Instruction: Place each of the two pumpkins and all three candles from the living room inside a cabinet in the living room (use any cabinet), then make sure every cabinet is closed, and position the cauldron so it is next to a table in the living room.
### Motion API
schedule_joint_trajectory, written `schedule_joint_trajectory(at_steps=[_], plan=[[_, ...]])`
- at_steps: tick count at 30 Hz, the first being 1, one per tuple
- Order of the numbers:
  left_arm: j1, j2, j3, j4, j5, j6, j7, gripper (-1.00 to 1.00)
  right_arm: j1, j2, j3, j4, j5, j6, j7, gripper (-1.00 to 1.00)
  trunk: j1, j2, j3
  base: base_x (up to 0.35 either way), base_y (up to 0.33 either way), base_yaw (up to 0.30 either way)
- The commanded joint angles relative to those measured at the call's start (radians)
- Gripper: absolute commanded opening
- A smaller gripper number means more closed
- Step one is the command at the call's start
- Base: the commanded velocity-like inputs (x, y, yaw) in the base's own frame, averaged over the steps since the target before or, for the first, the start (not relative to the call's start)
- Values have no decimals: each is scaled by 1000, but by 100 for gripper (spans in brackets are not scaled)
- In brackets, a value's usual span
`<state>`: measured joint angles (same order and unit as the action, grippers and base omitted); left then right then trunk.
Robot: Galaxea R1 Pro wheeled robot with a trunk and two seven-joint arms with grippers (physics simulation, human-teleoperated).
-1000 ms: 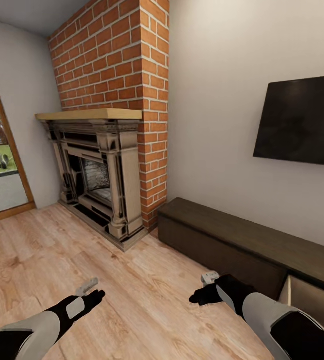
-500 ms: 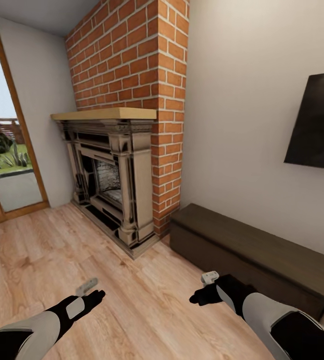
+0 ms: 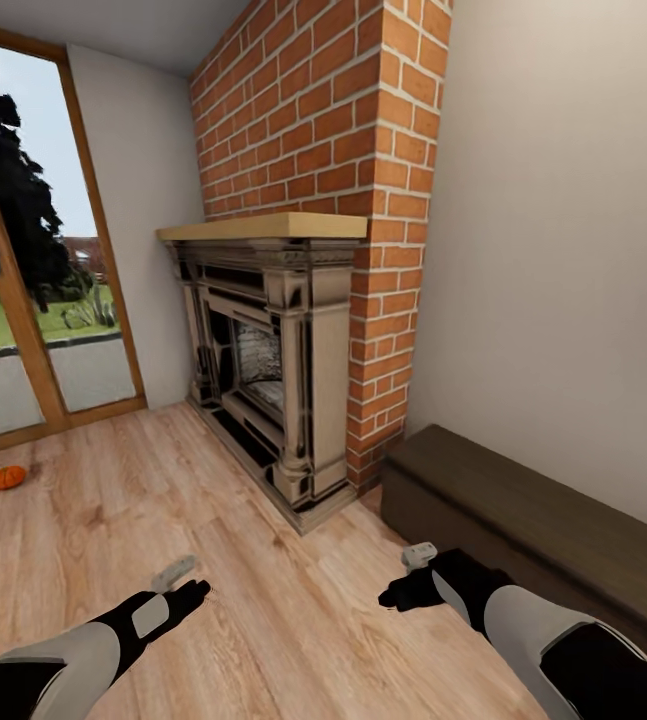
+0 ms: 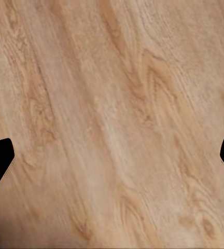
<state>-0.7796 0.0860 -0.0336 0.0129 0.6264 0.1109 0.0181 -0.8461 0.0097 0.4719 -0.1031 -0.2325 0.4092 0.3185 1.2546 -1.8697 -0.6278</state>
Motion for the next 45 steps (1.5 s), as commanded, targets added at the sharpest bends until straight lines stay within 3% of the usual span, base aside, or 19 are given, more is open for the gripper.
schedule_joint_trajectory(at_steps=[1,45], plan=[[-1,0,-4,1,6,3,2,100,-1,-1,8,-1,-10,5,1,100,0,0,-1,326,0,281],[-1,0,-4,1,6,3,2,100,-1,1,10,0,24,5,1,100,0,0,12,303,152,285]])
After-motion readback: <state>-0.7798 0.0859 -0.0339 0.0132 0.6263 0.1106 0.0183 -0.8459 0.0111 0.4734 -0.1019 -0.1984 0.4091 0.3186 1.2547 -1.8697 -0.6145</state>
